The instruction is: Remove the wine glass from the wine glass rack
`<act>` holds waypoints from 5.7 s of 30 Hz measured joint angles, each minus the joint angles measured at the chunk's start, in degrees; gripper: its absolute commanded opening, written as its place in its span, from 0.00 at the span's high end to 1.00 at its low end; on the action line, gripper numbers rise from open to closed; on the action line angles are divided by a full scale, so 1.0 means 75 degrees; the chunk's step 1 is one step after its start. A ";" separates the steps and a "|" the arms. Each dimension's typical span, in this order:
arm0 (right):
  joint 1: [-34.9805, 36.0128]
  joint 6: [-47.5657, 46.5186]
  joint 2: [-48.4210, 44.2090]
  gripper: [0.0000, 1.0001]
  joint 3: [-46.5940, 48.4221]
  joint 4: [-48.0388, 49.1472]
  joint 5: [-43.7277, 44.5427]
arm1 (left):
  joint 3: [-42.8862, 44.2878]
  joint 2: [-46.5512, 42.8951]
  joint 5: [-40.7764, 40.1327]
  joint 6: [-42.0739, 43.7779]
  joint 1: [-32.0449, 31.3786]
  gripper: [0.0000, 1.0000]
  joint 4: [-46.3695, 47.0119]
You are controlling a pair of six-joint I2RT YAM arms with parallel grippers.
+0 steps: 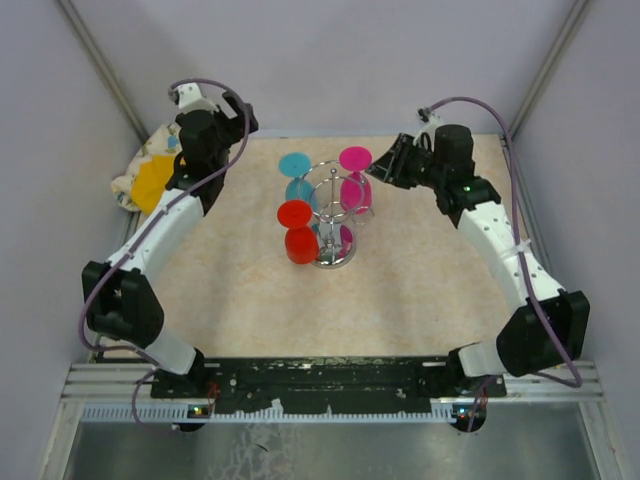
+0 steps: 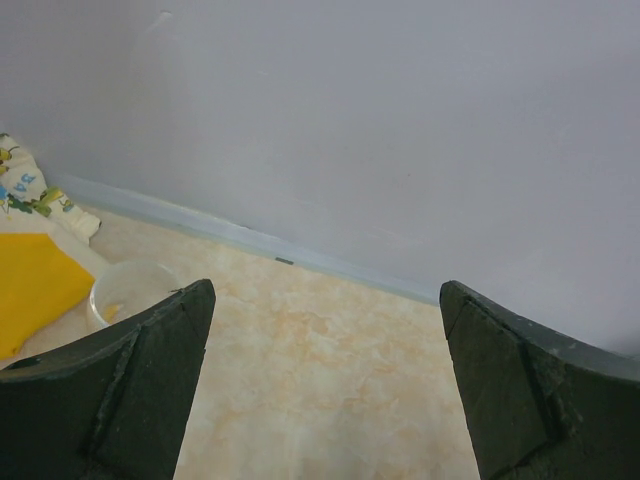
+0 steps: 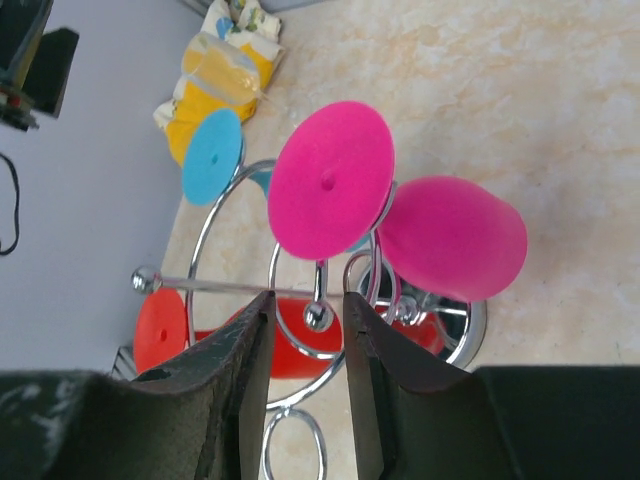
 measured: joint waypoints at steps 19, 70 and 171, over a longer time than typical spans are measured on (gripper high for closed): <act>-0.0353 0.0073 0.1842 0.59 0.1265 0.0058 -0.0119 | -0.0009 -0.0615 0.0082 -0.0189 -0.0003 0.00 -0.0723; -0.0347 -0.0198 0.2122 1.00 0.1445 0.0705 -0.1918 | -0.0006 -0.0318 0.0198 -0.0332 -0.0003 0.00 -0.0866; 0.6738 -0.7300 -0.0009 1.00 0.2535 -0.2416 0.4141 | 0.3570 -0.0583 0.8475 -0.2425 -0.0411 0.00 -0.6554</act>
